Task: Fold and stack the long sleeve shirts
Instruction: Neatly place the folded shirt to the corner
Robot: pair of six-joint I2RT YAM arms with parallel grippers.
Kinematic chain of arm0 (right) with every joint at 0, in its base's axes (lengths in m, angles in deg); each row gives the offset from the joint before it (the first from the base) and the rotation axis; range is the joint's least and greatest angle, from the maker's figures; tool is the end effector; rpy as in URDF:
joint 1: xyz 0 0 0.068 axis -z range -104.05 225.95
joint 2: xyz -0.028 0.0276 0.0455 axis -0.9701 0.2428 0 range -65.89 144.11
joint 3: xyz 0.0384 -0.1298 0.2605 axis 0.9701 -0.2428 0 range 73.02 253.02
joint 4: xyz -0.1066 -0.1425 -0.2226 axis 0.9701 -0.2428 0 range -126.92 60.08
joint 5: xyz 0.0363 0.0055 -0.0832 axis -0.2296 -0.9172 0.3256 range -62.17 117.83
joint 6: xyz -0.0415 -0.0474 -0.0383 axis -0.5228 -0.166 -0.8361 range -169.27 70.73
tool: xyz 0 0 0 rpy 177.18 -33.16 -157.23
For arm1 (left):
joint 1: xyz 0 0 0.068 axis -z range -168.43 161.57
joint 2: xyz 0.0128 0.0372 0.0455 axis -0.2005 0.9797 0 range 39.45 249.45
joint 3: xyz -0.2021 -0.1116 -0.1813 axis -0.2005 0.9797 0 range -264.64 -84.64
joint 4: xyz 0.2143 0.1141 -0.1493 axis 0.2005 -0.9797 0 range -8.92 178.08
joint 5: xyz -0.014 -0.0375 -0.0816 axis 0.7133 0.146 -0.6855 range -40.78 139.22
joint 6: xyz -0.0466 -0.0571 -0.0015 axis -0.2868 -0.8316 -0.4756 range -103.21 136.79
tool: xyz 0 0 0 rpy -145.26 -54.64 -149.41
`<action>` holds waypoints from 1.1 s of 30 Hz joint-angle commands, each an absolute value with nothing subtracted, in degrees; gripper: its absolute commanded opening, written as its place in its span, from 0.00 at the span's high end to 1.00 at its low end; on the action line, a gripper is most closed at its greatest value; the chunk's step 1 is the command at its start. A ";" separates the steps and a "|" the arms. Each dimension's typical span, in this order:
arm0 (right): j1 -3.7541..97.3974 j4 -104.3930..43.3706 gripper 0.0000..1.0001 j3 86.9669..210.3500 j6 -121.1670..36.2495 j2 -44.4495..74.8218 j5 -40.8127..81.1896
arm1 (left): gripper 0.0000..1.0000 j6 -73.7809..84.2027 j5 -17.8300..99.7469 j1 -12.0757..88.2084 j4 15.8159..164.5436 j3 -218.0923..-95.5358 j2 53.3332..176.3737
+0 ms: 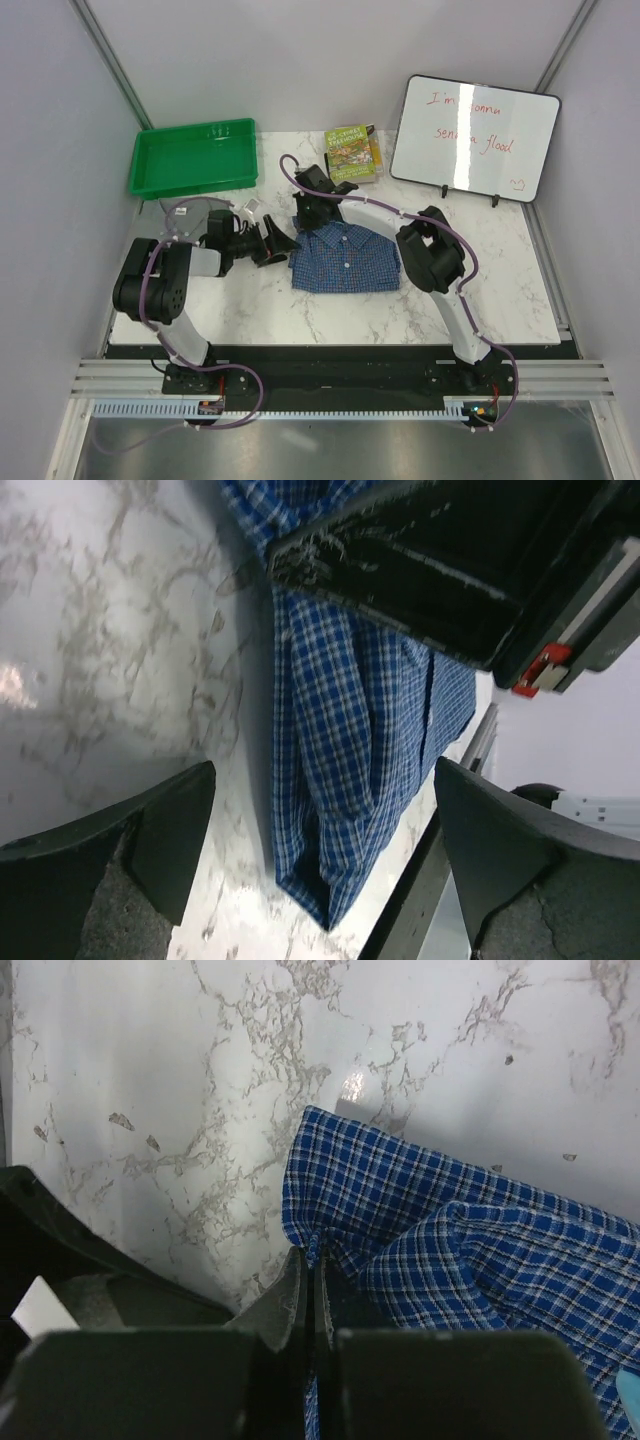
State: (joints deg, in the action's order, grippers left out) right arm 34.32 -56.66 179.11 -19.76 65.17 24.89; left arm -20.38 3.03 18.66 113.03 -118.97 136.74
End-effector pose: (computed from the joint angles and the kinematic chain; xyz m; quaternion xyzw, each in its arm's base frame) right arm 0.4175 0.3753 0.1626 -0.1080 0.9383 0.2103 0.2525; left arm 0.3162 -0.0842 0.1114 -0.0485 0.8431 -0.4784 0.2406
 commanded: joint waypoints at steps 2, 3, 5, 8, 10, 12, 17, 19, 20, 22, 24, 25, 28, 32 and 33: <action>34.46 -55.23 1.00 178.41 -18.07 60.49 23.35 | 0.01 -29.87 0.62 20.44 130.60 -117.17 144.37; 34.55 -55.23 1.00 178.41 -17.90 60.41 23.26 | 0.01 -30.92 0.79 20.70 131.75 -117.25 145.00; 34.55 -55.32 1.00 178.49 -17.55 60.23 23.08 | 0.02 -31.72 1.32 21.84 132.37 -117.60 146.23; 34.55 -55.32 1.00 178.93 -16.84 60.23 22.91 | 0.05 -33.21 3.68 22.99 132.37 -117.43 147.20; 34.64 -55.32 1.00 179.28 -16.58 60.05 22.99 | 0.09 -33.75 4.39 23.17 131.59 -117.34 147.73; 34.64 -55.32 1.00 179.55 -16.05 59.88 22.91 | 0.15 -33.66 6.15 23.26 129.92 -117.43 147.38; 34.64 -55.14 1.00 180.16 -14.74 60.05 22.47 | 0.30 -33.31 7.47 23.52 127.02 -119.35 146.32; 34.64 -55.05 1.00 180.78 -13.77 60.31 21.68 | 0.32 -33.22 8.17 23.61 126.57 -120.15 146.67; 34.64 -54.97 1.00 180.87 -13.42 60.23 21.59 | 0.33 -33.22 8.26 23.87 126.49 -121.37 147.89; 34.64 -54.70 1.00 180.78 -12.80 60.05 21.50 | 0.32 -33.66 7.65 24.13 126.66 -122.70 149.39; 34.64 -54.61 1.00 181.04 -12.71 59.97 21.68 | 0.30 -34.79 6.68 24.75 128.24 -123.75 150.80; 34.64 -54.61 1.00 181.04 -12.71 59.96 21.85 | 0.28 -34.98 6.59 25.01 128.68 -123.93 151.07; 34.73 -54.61 1.00 181.22 -12.45 59.88 21.68 | 0.27 -35.85 6.50 26.07 129.91 -124.11 151.94; 34.99 -54.61 1.00 180.69 -12.53 59.35 21.76 | 0.44 -36.04 7.12 26.42 128.69 -123.32 151.51; 35.08 -54.61 1.00 180.52 -12.62 59.35 21.76 | 0.53 -35.34 7.03 26.33 127.20 -123.32 150.99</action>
